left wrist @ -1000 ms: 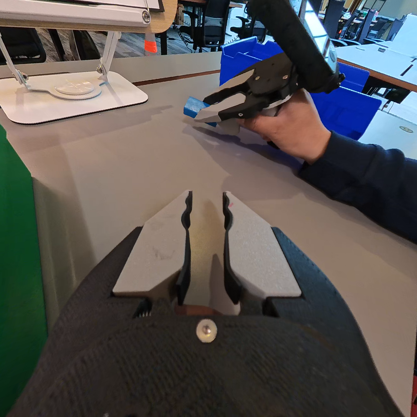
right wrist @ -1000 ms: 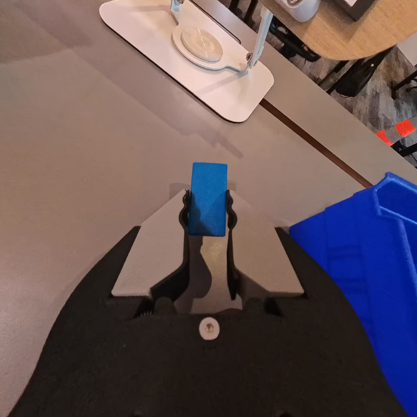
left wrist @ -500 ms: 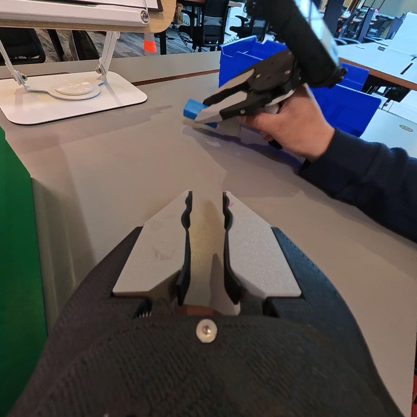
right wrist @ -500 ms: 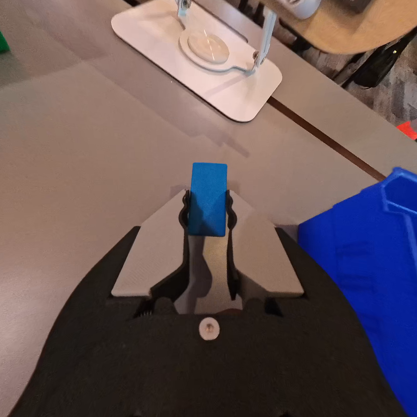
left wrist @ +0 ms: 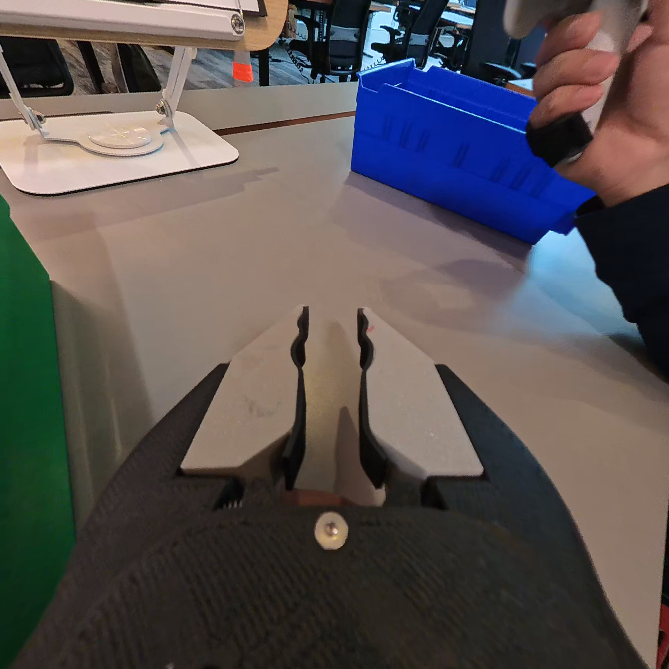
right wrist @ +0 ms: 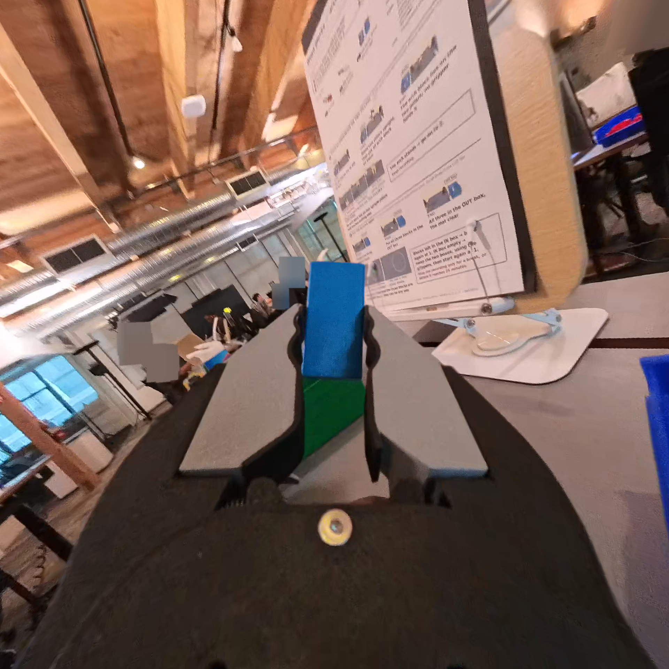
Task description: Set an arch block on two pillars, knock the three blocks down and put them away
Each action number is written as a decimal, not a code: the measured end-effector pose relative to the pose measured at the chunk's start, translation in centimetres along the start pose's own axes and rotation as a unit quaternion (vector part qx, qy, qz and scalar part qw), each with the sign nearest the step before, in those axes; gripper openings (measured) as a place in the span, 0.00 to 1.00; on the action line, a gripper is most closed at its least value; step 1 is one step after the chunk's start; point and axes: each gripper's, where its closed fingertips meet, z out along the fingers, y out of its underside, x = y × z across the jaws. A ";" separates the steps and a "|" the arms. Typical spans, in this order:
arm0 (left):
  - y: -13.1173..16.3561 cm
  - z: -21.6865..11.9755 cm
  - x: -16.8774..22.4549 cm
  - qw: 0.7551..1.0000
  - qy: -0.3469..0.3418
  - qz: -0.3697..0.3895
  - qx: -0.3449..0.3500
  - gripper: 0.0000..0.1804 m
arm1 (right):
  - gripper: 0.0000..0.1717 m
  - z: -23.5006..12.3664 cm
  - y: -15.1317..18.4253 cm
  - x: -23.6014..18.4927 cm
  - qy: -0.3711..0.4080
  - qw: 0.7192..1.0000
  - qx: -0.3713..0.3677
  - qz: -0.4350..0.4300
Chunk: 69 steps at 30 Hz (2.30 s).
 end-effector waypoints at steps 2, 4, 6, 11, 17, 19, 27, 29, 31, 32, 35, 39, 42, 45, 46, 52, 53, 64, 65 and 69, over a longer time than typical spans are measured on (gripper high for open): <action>0.0 0.0 0.0 1.000 -0.001 -0.001 -0.001 0.13 | 0.17 -0.8 -1.1 0.1 -0.002 1.000 0.024 0.010; 0.0 0.0 -0.1 1.000 -0.001 -0.002 -0.001 0.13 | 0.17 -1.7 -2.0 1.1 0.036 0.999 0.031 -0.012; 0.0 0.0 -0.1 1.000 -0.002 -0.003 0.000 0.13 | 0.17 -3.2 -3.4 2.3 0.109 0.990 0.040 -0.077; 0.0 0.0 -0.1 1.000 -0.002 -0.001 -0.001 0.13 | 0.17 -9.4 -6.5 8.4 0.394 0.878 -0.024 -0.272; 0.0 0.0 -0.1 1.000 -0.002 -0.001 -0.001 0.13 | 0.18 -12.1 -0.1 15.9 0.492 0.794 -0.263 -0.241; 0.0 0.0 -0.1 1.000 -0.002 -0.001 -0.001 0.13 | 0.24 -12.0 -0.4 15.8 0.501 0.781 -0.267 -0.261; 0.0 0.0 0.0 1.000 -0.005 0.004 -0.002 0.13 | 0.23 -10.7 -2.7 12.5 0.465 0.807 -0.187 -0.313; -0.3 -0.1 0.1 1.000 -0.019 0.013 0.008 0.14 | 0.24 -10.5 -3.2 10.5 0.433 0.828 -0.157 -0.321; -1.6 -1.2 1.3 0.997 -0.031 0.042 0.054 0.18 | 0.27 -10.8 -3.1 8.8 0.387 0.851 -0.157 -0.319; -2.4 -2.2 1.9 0.994 -0.047 0.070 0.077 0.20 | 0.30 -10.9 -2.7 8.0 0.358 0.864 -0.168 -0.312; -3.9 -6.0 2.1 0.976 -0.137 0.140 0.091 0.27 | 0.36 -12.4 -1.3 6.5 0.290 0.894 -0.204 -0.274; -3.6 -11.6 1.2 0.970 -0.188 0.128 0.090 0.33 | 0.40 -15.8 1.7 5.2 0.253 0.893 -0.248 -0.277; -2.4 -14.9 -2.8 0.955 -0.263 0.110 0.084 0.34 | 0.49 -17.4 3.7 5.5 0.265 0.871 -0.295 -0.290; 0.8 -14.6 -6.1 0.956 -0.282 0.083 0.012 0.35 | 0.47 -18.0 6.3 6.9 0.285 0.863 -0.331 -0.254; 2.1 -13.9 -6.9 0.958 -0.278 0.072 -0.018 0.35 | 0.48 -18.5 8.2 7.8 0.292 0.852 -0.368 -0.231; 3.1 -12.2 -9.9 0.940 -0.315 0.099 -0.089 0.02 | 0.03 -18.7 10.4 10.9 0.374 0.764 -0.422 -0.313; 2.7 -12.2 -9.9 0.943 -0.310 0.090 -0.084 0.02 | 0.02 -18.6 10.5 10.5 0.378 0.768 -0.416 -0.308; -5.7 -20.0 -7.4 0.947 -0.299 0.076 0.088 0.01 | 0.12 -9.6 19.0 0.1 0.298 0.807 -0.391 -0.328; -6.6 -20.9 -6.7 0.945 -0.300 0.079 0.105 0.01 | 0.14 -8.0 20.5 -1.5 0.276 0.815 -0.390 -0.327; -9.1 -24.1 -4.5 0.935 -0.305 0.092 0.158 0.02 | 0.21 -1.3 26.5 -7.7 0.221 0.818 -0.407 -0.341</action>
